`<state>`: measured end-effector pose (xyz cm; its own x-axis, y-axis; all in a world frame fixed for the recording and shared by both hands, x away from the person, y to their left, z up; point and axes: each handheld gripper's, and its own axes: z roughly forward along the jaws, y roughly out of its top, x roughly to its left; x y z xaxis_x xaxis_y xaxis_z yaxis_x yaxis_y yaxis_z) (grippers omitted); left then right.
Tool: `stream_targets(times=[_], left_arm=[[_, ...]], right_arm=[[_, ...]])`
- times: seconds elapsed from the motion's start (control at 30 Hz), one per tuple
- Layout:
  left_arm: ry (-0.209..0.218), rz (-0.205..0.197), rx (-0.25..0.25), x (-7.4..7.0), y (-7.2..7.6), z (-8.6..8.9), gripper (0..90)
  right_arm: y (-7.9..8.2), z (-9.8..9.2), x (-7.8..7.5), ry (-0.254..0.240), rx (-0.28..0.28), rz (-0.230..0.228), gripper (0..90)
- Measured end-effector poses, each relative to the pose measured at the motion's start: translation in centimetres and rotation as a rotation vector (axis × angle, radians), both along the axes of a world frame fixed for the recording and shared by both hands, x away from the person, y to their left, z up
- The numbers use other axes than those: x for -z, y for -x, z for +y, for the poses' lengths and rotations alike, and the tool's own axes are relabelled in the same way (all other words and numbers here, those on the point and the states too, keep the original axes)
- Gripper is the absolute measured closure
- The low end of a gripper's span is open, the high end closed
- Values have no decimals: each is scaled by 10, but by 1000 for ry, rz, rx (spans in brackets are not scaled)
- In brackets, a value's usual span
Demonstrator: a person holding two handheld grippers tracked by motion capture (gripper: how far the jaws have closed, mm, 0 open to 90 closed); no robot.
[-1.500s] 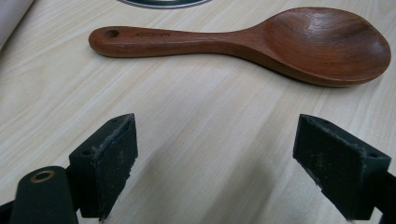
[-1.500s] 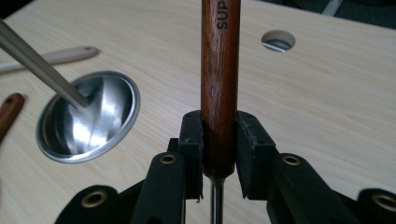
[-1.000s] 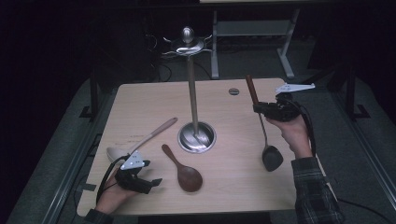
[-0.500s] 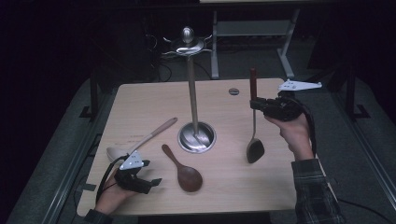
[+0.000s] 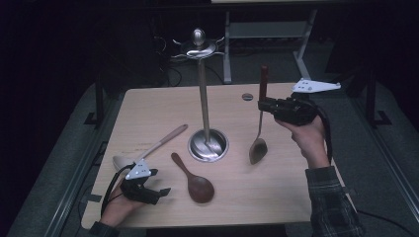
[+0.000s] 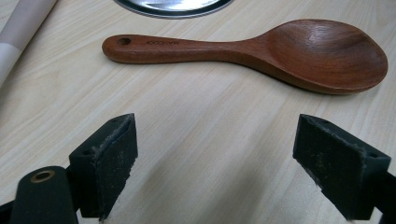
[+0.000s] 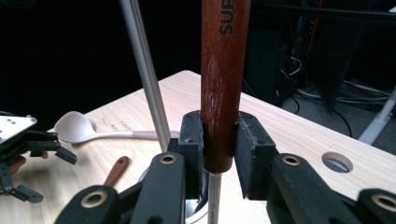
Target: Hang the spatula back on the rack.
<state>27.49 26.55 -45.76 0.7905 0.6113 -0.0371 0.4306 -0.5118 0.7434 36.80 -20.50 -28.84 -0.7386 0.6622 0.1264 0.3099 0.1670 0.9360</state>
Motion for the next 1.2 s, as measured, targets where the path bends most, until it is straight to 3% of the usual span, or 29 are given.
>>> stream_targets(times=[0.57,1.2], left_arm=[[9,2,-4,0,1,-1,135],[8,5,0,0,1,-1,135]], right_arm=[[-5,24,-41,-8,-102,-59,731],[-10,54,-61,7,-183,-86,731]])
